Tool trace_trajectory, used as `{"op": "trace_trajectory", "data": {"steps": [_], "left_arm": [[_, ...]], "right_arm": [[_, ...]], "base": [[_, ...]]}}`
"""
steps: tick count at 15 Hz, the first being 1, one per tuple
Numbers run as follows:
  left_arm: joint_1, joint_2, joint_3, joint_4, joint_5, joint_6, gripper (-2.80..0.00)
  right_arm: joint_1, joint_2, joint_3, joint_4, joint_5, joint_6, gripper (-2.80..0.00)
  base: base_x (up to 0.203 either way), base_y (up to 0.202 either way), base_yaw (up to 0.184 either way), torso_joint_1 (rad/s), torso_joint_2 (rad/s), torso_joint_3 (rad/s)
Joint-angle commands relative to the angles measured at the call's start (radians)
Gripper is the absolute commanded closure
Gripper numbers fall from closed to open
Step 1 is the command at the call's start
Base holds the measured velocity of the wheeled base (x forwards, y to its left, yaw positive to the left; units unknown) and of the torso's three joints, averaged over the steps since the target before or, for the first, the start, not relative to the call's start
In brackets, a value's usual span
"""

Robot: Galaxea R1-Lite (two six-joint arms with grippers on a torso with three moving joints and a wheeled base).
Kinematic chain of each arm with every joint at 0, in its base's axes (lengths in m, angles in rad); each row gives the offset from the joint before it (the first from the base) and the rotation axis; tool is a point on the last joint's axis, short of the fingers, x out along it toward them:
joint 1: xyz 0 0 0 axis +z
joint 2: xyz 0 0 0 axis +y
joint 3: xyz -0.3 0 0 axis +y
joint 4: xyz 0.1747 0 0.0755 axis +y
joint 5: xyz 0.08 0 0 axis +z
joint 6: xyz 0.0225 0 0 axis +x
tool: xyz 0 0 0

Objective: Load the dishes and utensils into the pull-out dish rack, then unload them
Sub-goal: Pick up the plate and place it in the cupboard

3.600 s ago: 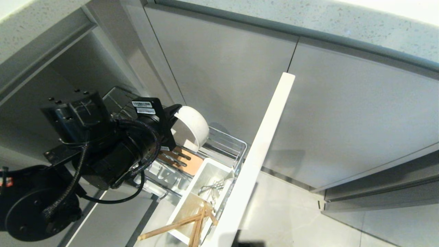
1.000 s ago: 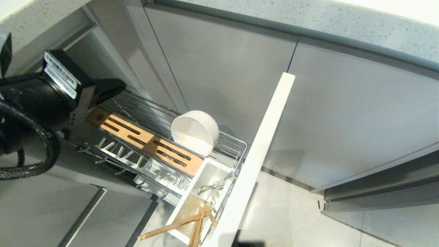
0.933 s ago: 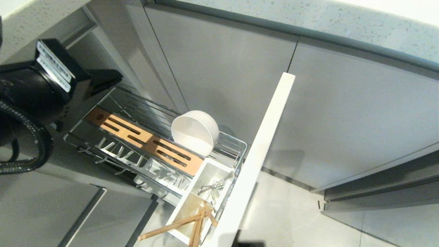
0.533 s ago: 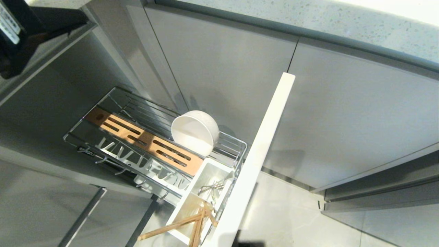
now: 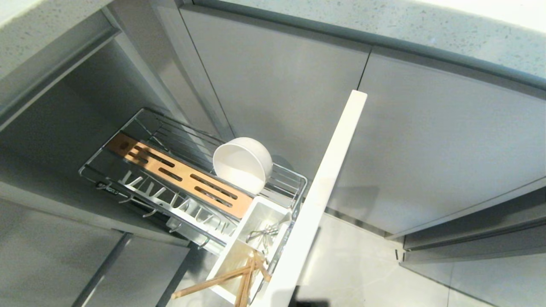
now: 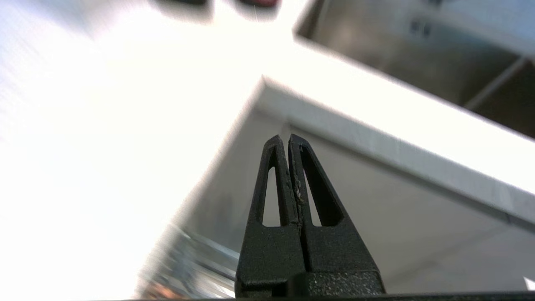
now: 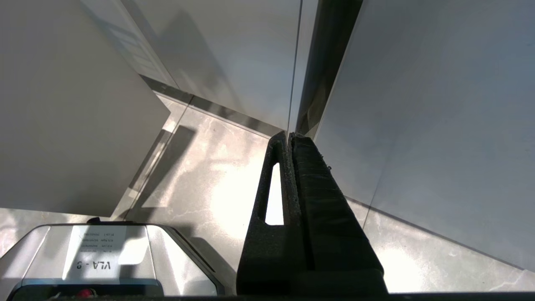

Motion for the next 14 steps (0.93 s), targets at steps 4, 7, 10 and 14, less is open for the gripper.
{"op": "trace_trajectory", "data": {"steps": [4, 7, 10, 14], "left_arm": [[0.249, -0.103, -0.077, 0.065, -0.048, 0.128, 0.0], [0.392, -0.132, -0.147, 0.216, -0.051, 0.164, 0.0], [0.537, -0.114, -0.329, 0.486, -0.108, 0.05, 0.0], [0.715, -0.059, -0.493, 0.75, -0.218, -0.034, 0.0]], "right_arm": [[0.001, 0.001, 0.002, 0.0, 0.0, 0.0, 0.0], [0.001, 0.001, 0.002, 0.0, 0.0, 0.0, 0.0], [0.001, 0.001, 0.002, 0.0, 0.0, 0.0, 0.0], [0.001, 0.001, 0.002, 0.0, 0.0, 0.0, 0.0]], "base": [[0.0, 0.0, 0.0, 0.0, 0.0, 0.0], [0.0, 0.0, 0.0, 0.0, 0.0, 0.0], [0.0, 0.0, 0.0, 0.0, 0.0, 0.0], [0.0, 0.0, 0.0, 0.0, 0.0, 0.0]]}}
